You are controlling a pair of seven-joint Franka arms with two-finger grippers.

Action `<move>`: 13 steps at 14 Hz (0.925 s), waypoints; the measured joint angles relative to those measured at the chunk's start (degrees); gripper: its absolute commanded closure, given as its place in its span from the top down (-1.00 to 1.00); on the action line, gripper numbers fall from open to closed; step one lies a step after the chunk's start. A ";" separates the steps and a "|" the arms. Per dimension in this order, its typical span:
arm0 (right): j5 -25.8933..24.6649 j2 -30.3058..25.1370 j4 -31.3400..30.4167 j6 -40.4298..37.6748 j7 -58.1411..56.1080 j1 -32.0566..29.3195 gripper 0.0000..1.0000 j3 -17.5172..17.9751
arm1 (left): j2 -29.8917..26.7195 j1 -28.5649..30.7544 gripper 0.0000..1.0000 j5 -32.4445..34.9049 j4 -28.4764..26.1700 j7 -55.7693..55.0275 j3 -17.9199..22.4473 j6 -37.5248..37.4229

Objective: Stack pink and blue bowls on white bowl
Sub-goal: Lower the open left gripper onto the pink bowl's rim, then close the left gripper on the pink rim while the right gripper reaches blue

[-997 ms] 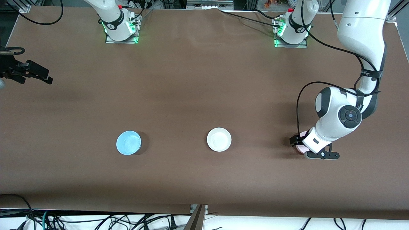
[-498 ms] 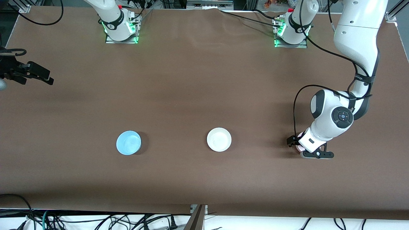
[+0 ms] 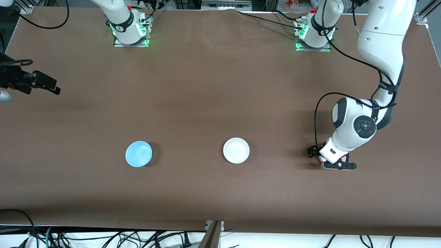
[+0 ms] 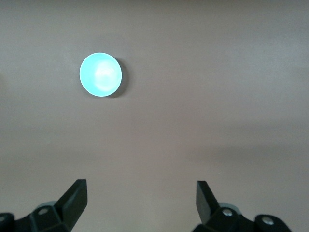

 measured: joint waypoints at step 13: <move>0.00 0.74 0.00 0.59 0.00 0.07 1.00 0.00 | 0.05 1.59 0.76 0.01 -2.00 2.33 0.17 2.76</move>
